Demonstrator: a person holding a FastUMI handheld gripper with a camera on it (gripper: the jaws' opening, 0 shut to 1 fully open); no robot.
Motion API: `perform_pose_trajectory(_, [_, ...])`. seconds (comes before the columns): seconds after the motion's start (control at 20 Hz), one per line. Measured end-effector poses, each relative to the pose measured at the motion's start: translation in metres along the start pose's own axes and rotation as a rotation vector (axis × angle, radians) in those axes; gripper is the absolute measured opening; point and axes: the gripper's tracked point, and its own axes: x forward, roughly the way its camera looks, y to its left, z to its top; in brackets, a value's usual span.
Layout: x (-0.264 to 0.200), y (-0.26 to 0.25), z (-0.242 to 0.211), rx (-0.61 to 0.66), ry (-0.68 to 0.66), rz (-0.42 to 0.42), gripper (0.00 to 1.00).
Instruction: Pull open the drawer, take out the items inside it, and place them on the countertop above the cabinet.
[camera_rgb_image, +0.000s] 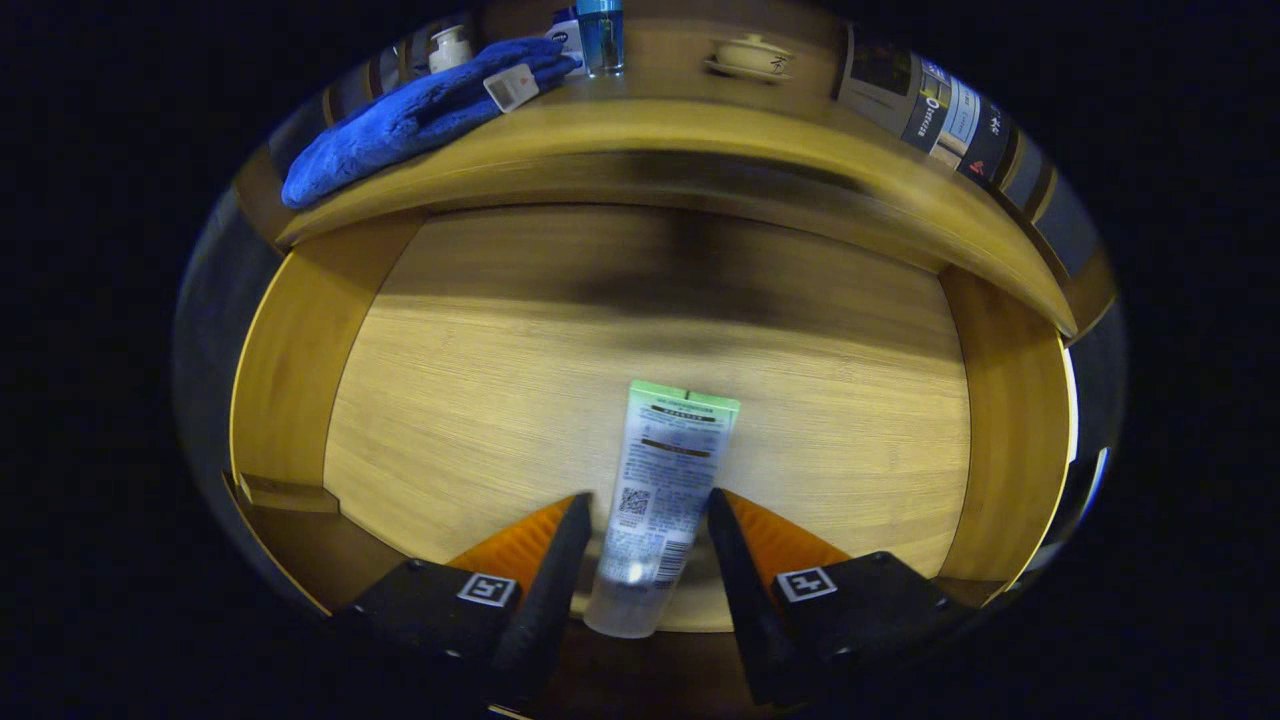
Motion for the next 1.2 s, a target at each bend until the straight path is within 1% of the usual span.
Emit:
perform_pose_trajectory(0.05, [0.001, 0.002, -0.002, 0.005, 0.007, 0.007, 0.70])
perform_pose_trajectory(0.2, [-0.001, -0.004, 0.007, -0.019, -0.053, -0.026, 0.55])
perform_pose_trajectory(0.25, [-0.003, -0.002, 0.010, -0.013, -0.070, -0.023, 0.50])
perform_pose_trajectory(0.4, [-0.019, -0.003, 0.021, 0.028, -0.106, -0.002, 0.50])
perform_pose_trajectory(0.55, [-0.044, -0.007, 0.025, 0.034, -0.140, 0.007, 0.50])
perform_pose_trajectory(0.85, [-0.089, -0.007, 0.042, 0.002, -0.195, 0.007, 0.50])
perform_pose_trajectory(0.95, [-0.104, -0.013, 0.055, 0.005, -0.221, 0.004, 0.50])
perform_pose_trajectory(1.2, [-0.127, -0.024, 0.106, 0.034, -0.289, -0.007, 0.50])
